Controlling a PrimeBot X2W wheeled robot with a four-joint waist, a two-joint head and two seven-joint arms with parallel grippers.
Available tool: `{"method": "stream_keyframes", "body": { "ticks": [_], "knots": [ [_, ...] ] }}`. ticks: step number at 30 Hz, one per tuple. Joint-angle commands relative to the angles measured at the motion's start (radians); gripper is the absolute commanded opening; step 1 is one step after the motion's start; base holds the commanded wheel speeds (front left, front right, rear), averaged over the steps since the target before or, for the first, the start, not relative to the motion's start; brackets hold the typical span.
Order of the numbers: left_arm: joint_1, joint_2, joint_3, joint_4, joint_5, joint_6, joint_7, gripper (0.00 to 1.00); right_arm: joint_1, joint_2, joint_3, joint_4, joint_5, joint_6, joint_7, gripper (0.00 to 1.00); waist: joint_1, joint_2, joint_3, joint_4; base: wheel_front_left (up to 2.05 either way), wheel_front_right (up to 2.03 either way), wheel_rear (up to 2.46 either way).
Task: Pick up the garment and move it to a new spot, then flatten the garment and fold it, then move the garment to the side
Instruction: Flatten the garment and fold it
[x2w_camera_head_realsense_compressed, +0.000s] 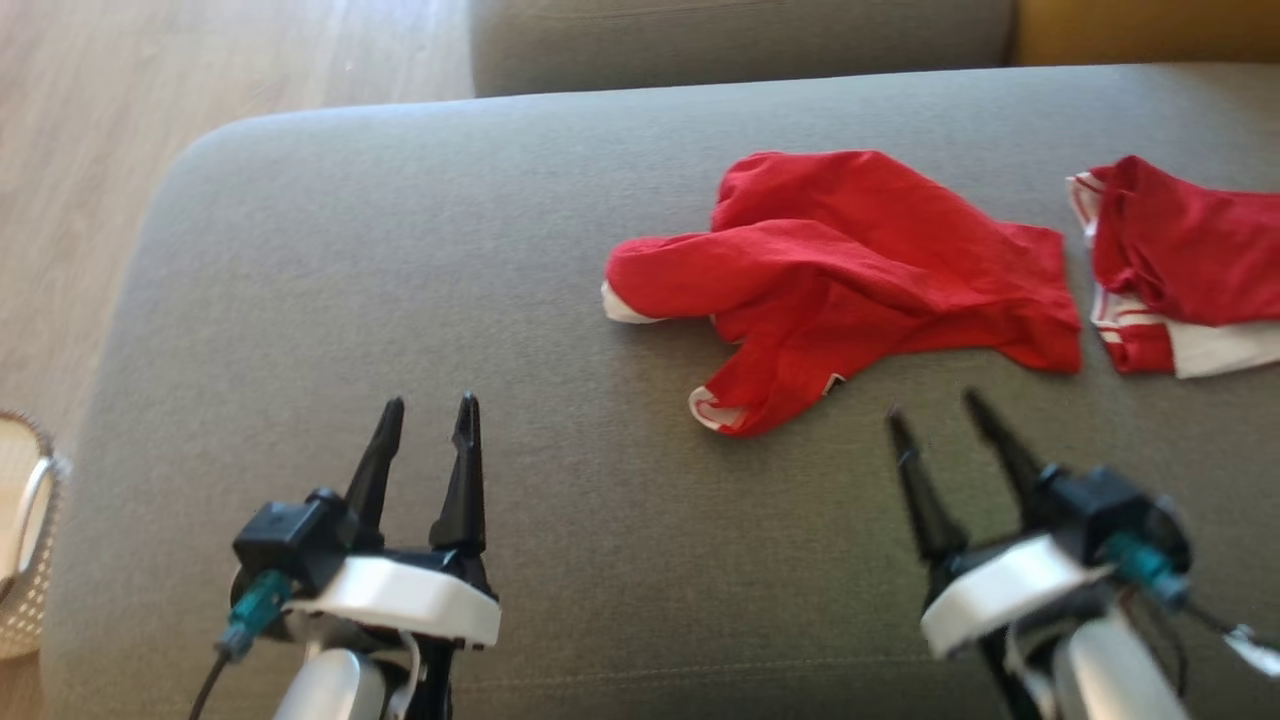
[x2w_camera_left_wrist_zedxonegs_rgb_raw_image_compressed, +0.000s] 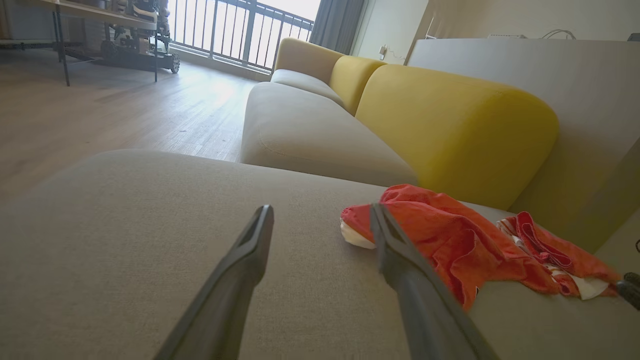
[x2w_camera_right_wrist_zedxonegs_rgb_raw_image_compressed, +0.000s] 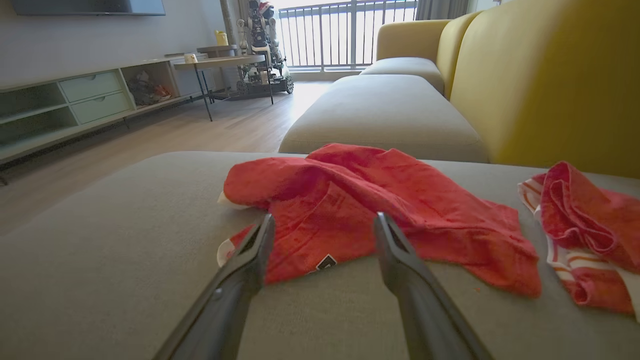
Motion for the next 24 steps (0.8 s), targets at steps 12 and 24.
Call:
{"method": "stream_keyframes", "body": {
  "ticks": [12,24],
  "knots": [
    [-0.022,0.002,-0.001,-0.009,-0.009,-0.003,-0.005,1.00,-0.026,0.001,0.115,-0.044,-0.033,0.000,-0.005,1.00,0.0000,-0.0001,-0.006,0.009,0.00,0.00,0.00],
    [-0.053,0.002,-0.029,-0.005,-0.037,0.004,-0.005,1.00,-0.210,0.001,0.252,0.172,-0.102,0.000,0.108,1.00,0.0000,-0.0001,0.062,0.134,0.00,0.00,0.00]
  ]
}}
